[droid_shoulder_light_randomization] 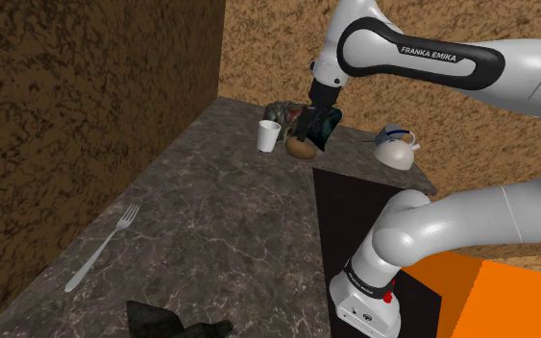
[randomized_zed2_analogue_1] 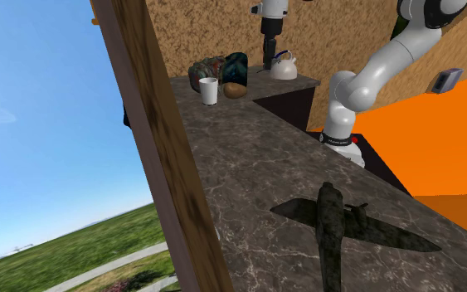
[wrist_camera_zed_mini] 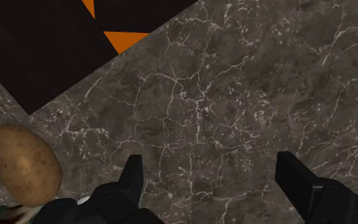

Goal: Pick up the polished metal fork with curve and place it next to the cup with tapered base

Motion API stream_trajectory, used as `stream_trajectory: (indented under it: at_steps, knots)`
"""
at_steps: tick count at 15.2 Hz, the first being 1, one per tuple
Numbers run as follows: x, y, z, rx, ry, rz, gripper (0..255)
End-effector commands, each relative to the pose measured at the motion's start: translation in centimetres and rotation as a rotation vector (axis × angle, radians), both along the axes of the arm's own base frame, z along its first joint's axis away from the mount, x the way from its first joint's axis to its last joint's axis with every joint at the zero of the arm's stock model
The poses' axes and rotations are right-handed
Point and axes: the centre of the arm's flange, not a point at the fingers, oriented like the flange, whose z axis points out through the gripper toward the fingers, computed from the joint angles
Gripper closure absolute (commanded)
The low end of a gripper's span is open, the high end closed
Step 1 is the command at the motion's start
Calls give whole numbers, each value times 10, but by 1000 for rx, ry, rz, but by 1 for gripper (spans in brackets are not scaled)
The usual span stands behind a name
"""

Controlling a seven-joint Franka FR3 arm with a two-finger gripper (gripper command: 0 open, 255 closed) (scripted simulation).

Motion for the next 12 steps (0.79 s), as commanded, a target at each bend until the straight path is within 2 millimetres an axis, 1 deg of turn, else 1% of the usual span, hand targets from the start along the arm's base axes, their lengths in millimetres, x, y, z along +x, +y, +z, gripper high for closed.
stream_trajectory:
  at_steps: [1, 6, 12]
  knots:
    - [0, 0, 0, 0, 0, 0, 0]
    - [-3, 61, -25, 5, -5, -124, 0]
    - [4, 134, -55, 11, -11, -272, 0]
